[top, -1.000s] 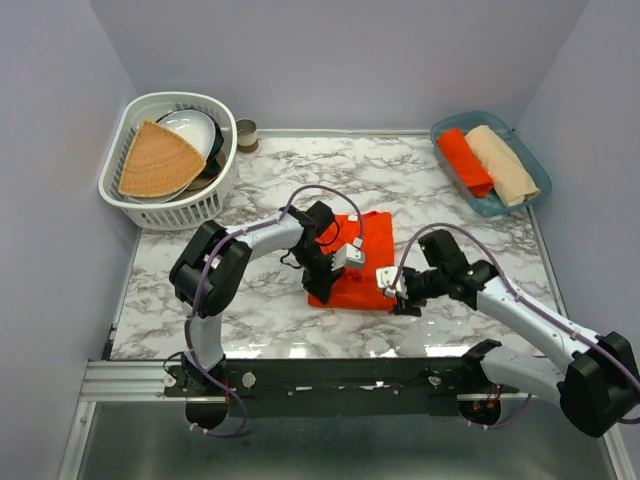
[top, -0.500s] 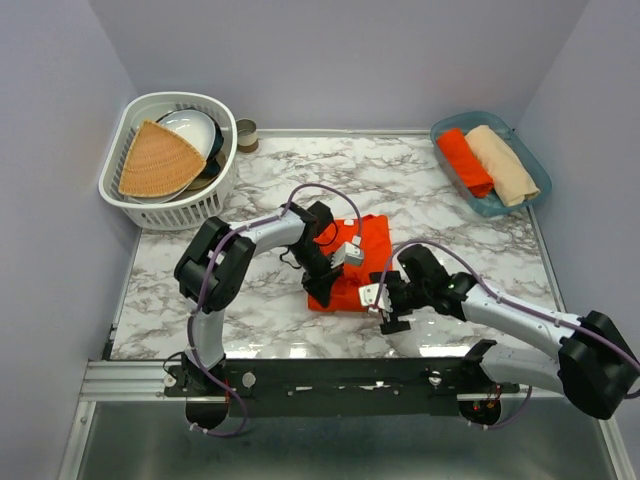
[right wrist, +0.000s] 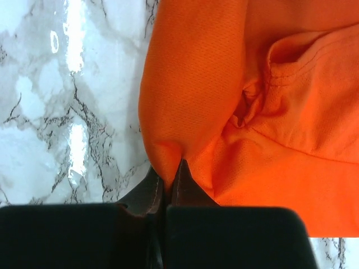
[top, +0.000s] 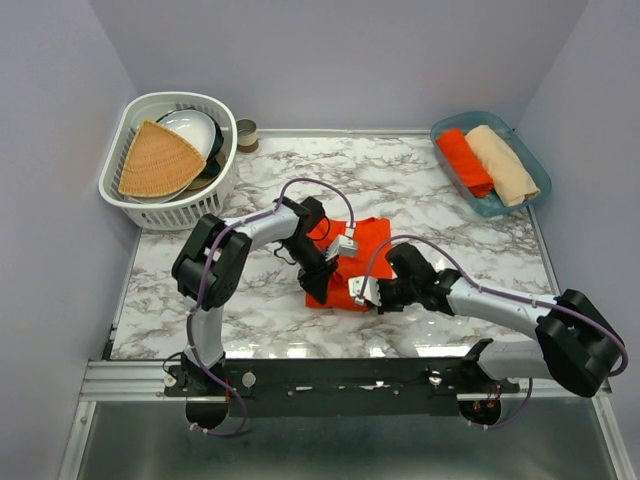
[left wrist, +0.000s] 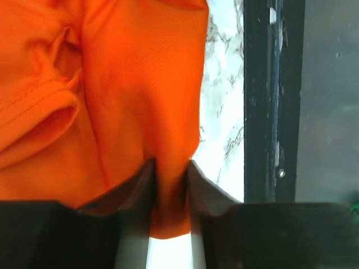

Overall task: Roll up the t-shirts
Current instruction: Roll the T-shirt to the center of the board.

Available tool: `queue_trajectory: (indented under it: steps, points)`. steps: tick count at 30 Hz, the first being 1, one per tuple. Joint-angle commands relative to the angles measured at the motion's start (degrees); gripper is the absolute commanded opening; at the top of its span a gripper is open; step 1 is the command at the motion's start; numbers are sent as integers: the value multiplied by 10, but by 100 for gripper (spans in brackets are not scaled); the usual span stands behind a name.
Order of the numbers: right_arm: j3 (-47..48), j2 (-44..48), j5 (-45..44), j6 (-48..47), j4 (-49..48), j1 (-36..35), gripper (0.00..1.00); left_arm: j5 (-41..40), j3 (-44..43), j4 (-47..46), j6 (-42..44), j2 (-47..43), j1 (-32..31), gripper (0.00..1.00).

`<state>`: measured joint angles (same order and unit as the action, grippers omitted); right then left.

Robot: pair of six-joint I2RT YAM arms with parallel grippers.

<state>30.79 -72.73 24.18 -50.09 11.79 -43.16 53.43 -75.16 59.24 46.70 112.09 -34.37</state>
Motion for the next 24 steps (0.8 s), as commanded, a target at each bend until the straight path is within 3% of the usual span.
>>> queue_trajectory:
  steps: [1,9,10,11,24]
  points:
    - [33,-13,10,24,37,5,2,-12,35,-42,-22,-85,24,46]
    - [92,-79,98,31,139,43,1,-79,120,-126,-22,-210,25,59]
    - [93,-80,100,29,140,49,1,-84,129,-141,-33,-213,24,71]
    - [94,-80,101,25,141,52,1,-90,136,-155,-46,-219,22,98]
    - [103,-87,109,35,148,61,3,-140,216,-325,-160,-215,-2,98]
